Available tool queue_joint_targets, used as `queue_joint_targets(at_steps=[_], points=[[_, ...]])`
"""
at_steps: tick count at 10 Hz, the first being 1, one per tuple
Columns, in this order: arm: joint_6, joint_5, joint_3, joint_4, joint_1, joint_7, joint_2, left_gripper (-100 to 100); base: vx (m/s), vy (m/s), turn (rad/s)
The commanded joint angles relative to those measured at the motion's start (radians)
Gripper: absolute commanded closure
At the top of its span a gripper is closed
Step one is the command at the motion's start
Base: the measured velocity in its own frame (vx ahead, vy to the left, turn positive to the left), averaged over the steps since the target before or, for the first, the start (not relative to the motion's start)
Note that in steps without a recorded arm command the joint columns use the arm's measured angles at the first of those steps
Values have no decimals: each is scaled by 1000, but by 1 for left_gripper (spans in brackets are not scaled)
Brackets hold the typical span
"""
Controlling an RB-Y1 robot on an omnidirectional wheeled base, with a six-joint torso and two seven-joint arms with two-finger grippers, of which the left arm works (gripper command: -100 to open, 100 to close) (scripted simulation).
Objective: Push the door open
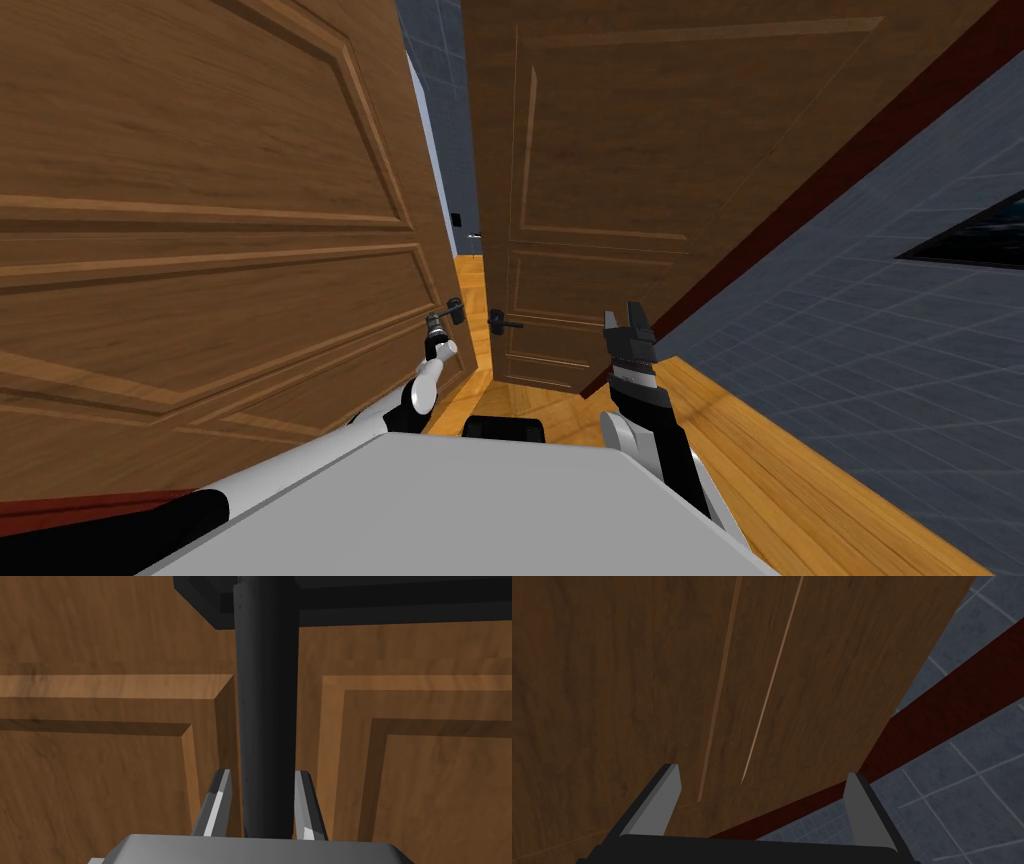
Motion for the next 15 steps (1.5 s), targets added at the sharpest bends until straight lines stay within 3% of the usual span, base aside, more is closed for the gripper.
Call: queue_joint_targets(at_steps=[1, 3, 4, 6, 7, 8, 9, 10, 12, 13, 15], points=[[-16, 28, 3, 16, -5, -16, 12, 100, 13, 27, -128], [-37, 64, 7, 38, -11, -38, 26, 100, 3, 65, -125], [-37, 64, 7, 38, -11, -38, 26, 100, -2, 46, -50], [-58, 100, 11, 60, -17, -59, 40, 100, 6, 40, -74], [-58, 100, 11, 64, -17, -59, 40, 100, 7, 26, -44], [-74, 128, 14, 76, -22, -76, 51, 100, 16, 41, -72], [-74, 128, 14, 76, -22, -76, 51, 100, 17, 44, -42], [-90, 157, 17, 94, -27, -93, 61, 100, 13, 46, -102], [-90, 157, 17, 94, -27, -93, 61, 100, 11, 28, -22], [-108, 188, 21, 112, -32, -111, 73, 100, 7, 28, -105], [-102, 188, 21, 91, -32, -111, 73, 100, 5, 24, -29]])
